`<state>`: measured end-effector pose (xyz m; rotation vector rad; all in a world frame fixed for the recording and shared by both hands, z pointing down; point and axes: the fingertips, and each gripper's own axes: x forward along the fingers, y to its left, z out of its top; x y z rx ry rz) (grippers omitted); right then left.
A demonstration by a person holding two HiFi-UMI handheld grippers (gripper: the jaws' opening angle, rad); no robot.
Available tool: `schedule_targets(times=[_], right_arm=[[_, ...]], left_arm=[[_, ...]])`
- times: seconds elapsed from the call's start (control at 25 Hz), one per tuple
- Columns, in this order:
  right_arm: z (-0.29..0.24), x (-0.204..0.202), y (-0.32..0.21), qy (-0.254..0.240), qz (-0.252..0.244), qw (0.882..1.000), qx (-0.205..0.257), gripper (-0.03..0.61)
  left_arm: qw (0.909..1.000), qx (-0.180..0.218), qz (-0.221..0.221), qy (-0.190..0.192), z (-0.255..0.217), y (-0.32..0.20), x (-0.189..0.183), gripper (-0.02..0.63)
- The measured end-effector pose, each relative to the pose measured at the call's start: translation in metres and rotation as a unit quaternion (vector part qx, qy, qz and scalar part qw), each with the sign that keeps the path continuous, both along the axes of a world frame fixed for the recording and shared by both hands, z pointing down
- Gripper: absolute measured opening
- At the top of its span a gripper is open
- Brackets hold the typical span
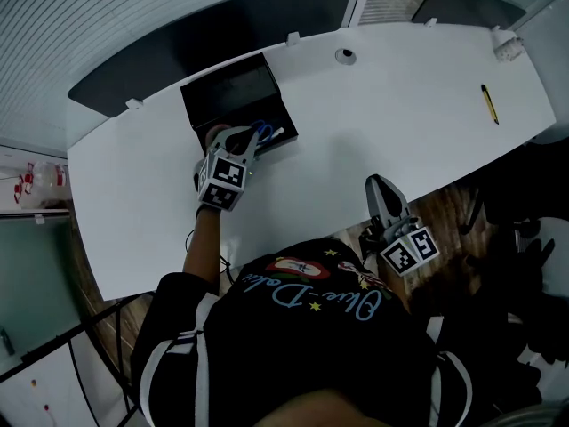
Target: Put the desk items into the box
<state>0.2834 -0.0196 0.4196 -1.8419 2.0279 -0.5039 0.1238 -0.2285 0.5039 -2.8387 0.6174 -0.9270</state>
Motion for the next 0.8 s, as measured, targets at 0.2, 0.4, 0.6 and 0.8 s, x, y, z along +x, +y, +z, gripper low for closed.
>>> schedule_targets(times=[0.2,0.4,0.6,0.8], right_arm=[[-0.002,-0.006,-0.011,0.002,-0.025,1.000,0.005,0.012],[-0.002,-0.017,-0.028,-0.001,-0.057,0.998,0.011,0.012],[-0.002,-0.032,-0.048,0.001,-0.096,0.995,0.016,0.012],[-0.001,-0.050,-0.067,0.001,-0.134,0.991,0.017,0.012]], left_arm=[[0.9983,0.017,-0.032,0.046,-0.030,0.003,-0.016,0.023],[0.9965,0.025,-0.055,0.059,-0.043,0.009,-0.038,0.023],[0.9945,0.020,-0.083,0.061,-0.044,0.016,-0.063,0.023],[0.9922,0.021,-0.109,0.057,-0.045,0.022,-0.088,0.023]])
